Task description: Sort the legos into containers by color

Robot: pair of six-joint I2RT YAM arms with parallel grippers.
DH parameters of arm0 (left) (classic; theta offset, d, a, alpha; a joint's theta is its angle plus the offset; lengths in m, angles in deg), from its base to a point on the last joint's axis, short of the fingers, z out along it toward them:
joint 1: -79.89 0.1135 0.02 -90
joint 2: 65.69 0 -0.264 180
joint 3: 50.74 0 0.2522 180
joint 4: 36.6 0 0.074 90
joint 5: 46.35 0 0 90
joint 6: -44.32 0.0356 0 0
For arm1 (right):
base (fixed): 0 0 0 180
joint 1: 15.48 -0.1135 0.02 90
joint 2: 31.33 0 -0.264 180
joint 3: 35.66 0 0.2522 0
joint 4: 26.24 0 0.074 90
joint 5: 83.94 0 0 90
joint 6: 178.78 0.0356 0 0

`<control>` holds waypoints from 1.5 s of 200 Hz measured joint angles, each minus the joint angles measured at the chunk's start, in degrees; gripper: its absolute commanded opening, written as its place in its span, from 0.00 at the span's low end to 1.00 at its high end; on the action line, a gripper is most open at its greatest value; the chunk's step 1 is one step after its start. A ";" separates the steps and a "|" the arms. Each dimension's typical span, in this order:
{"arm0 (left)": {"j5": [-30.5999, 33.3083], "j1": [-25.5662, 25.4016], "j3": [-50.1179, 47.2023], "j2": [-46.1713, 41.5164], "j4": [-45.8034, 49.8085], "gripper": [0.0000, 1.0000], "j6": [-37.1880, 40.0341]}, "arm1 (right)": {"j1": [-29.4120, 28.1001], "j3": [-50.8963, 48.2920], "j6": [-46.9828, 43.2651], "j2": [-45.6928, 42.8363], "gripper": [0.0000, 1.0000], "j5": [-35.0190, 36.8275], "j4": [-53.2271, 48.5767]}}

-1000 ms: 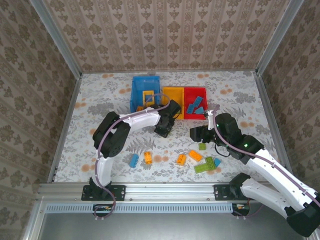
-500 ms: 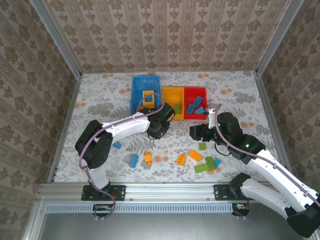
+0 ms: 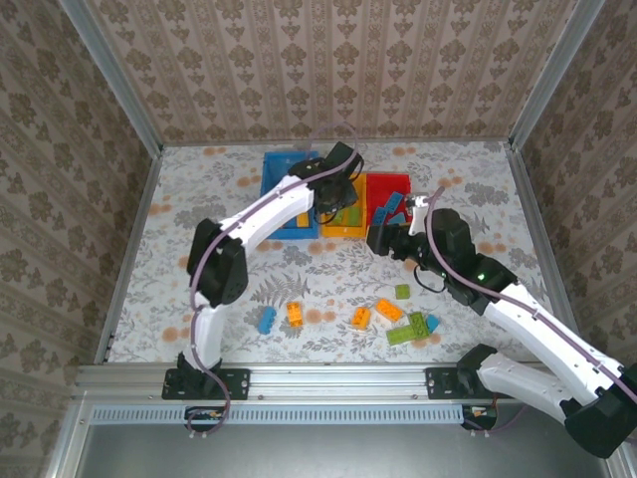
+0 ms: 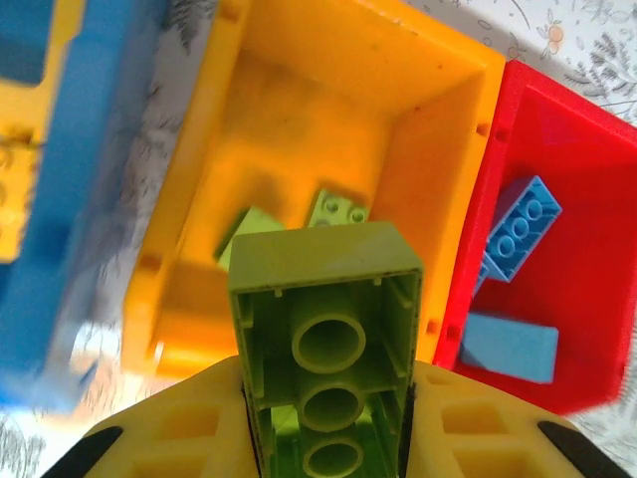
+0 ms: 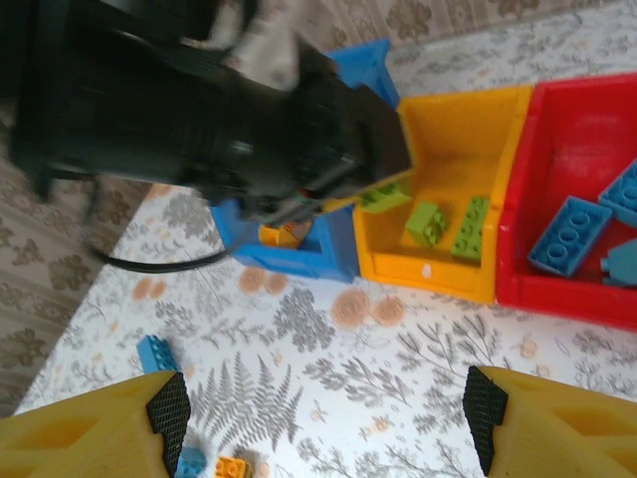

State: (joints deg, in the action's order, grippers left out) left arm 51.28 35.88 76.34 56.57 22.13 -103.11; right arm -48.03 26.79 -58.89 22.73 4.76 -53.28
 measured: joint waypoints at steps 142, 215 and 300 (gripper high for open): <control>-0.74 1.97 8.79 9.62 1.40 0.57 14.67 | 0.02 1.31 0.55 0.44 0.77 0.63 1.07; 2.95 -1.53 -7.02 -13.57 -2.56 0.58 13.05 | -0.04 1.31 -0.90 -0.04 0.76 0.96 -3.48; 9.99 -2.47 -45.40 -60.30 1.07 0.64 1.88 | -14.91 1.81 -7.69 6.97 0.77 2.97 -7.74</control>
State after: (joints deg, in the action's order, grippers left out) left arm 61.27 33.41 30.94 -3.73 23.20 -101.23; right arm -62.94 28.60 -66.58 29.71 7.73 -61.02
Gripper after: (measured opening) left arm 0.633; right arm 0.767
